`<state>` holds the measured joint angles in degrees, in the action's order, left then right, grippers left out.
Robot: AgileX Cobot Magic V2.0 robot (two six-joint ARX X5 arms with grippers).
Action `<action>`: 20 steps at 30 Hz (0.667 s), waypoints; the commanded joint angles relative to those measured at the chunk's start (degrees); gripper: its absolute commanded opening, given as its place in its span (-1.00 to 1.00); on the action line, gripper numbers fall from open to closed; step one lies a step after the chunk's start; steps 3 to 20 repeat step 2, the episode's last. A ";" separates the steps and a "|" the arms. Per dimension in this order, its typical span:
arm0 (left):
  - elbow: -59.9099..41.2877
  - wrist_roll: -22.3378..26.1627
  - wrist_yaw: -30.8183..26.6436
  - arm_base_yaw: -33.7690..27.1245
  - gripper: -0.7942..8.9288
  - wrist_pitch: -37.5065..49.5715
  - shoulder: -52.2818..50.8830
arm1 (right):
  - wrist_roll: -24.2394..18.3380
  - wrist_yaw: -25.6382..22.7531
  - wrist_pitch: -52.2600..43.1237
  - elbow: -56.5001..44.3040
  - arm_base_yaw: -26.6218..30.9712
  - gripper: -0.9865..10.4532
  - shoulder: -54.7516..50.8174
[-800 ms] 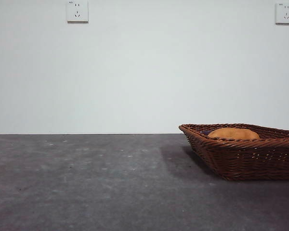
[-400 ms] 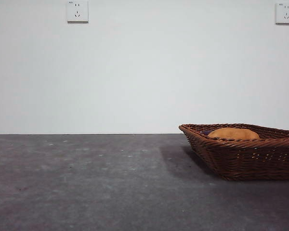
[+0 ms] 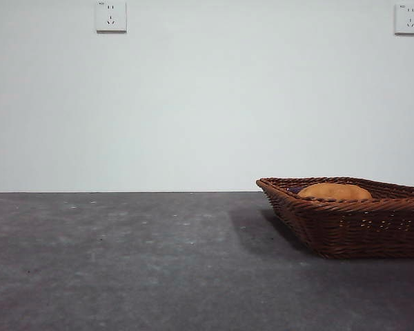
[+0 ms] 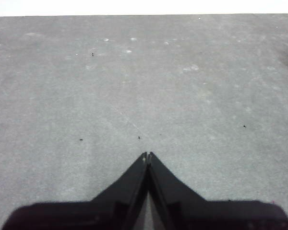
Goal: Help me put the vegetables on the table into the basket
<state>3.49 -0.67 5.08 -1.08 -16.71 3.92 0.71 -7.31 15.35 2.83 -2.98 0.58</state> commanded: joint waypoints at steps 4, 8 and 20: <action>-0.31 -0.20 -0.17 -0.20 -0.84 0.26 0.00 | 0.57 -0.20 -0.28 -0.33 0.04 -0.83 -0.09; -0.31 -0.20 -0.17 -0.20 -0.84 0.26 0.00 | 0.57 -0.20 -0.28 -0.33 0.04 -0.83 -0.09; -0.31 -0.20 -0.17 -0.20 -0.84 0.26 0.00 | 0.57 -0.20 -0.28 -0.33 0.04 -0.83 -0.09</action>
